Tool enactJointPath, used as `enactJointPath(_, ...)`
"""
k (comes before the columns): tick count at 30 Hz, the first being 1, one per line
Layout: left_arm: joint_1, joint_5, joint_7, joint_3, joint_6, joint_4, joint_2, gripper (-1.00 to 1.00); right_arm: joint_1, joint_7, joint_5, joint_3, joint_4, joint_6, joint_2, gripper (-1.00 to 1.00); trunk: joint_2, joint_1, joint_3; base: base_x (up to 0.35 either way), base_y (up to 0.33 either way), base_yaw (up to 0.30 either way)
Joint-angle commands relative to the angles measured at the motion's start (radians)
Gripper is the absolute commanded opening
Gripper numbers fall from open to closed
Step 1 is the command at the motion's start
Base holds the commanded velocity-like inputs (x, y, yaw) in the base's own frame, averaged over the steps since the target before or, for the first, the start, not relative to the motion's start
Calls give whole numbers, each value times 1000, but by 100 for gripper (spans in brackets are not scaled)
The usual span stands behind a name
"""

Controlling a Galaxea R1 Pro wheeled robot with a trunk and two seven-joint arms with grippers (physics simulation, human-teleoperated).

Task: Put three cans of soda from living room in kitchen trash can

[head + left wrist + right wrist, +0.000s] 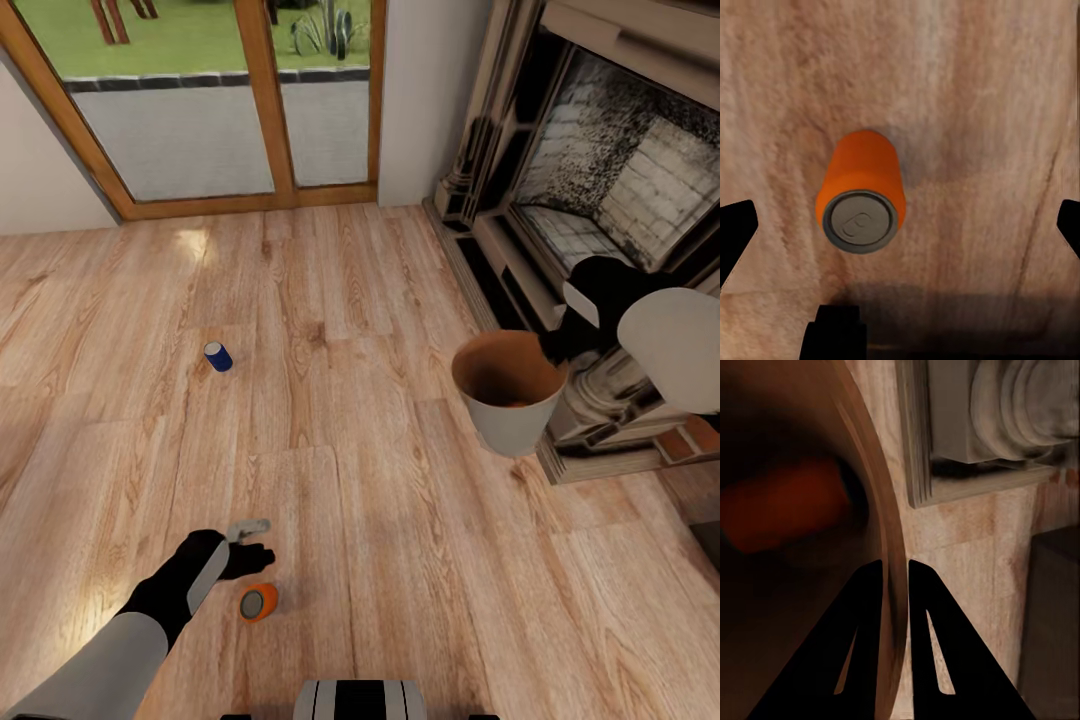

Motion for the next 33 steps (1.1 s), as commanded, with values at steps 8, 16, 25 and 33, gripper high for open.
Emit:
enactJointPath(8, 2, 2, 0, 4, -51, 8, 1, 100, -1, 1, 1, 8, -1, 0, 3, -100, 0, 0, 0, 0, 0, 0)
enactJointPath(16, 2, -1, 0, 6, -45, 14, 4, 100, 4, 1, 2, 6, -3, 0, 6, -100, 0, 0, 0, 0, 0, 0)
enactJointPath(25, 2, -2, 2, 8, -44, 14, 4, 100, 6, 1, 2, 2, -3, 0, 15, -100, 0, 0, 0, 0, 0, 0)
enactJointPath(33, 2, -1, 7, 11, -46, 14, 6, 100, 7, 1, 3, 3, -3, 0, 16, -100, 0, 0, 0, 0, 0, 0)
